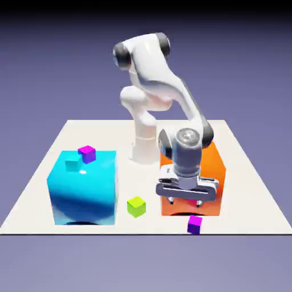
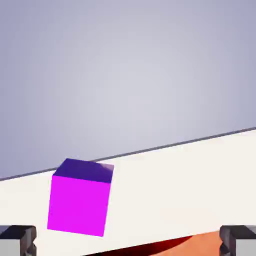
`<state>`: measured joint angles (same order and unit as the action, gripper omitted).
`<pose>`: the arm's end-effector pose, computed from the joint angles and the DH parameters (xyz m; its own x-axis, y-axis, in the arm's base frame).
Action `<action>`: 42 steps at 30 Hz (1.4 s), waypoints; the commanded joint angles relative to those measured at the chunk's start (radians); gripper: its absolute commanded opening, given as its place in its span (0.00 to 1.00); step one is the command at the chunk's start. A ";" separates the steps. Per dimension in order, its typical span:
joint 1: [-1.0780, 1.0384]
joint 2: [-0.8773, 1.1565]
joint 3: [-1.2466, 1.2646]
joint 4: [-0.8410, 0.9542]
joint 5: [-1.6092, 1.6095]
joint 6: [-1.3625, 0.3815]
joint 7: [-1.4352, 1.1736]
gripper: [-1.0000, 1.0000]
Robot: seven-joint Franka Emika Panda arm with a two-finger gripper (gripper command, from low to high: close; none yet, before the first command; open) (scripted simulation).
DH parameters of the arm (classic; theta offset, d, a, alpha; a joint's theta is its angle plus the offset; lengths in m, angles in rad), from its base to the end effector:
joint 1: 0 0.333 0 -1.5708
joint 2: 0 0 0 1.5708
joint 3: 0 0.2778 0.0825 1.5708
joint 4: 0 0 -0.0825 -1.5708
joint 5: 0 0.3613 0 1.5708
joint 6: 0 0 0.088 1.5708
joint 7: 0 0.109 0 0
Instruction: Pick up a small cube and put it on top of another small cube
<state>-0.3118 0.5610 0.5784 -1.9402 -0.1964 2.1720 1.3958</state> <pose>0.5439 0.1396 0.1990 0.4846 -0.8522 -0.1973 -0.8360 -0.5176 0.1822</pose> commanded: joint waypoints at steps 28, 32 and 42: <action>-0.240 -0.073 -0.259 0.159 0.191 -0.212 -0.097 0.00; -0.228 -0.180 -0.404 0.141 0.283 -0.261 -0.160 0.00; -0.225 -0.503 -0.693 -0.045 0.475 -0.348 -0.020 0.00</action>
<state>-0.5446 0.0585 -0.1141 -1.9851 0.2810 1.8244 1.3754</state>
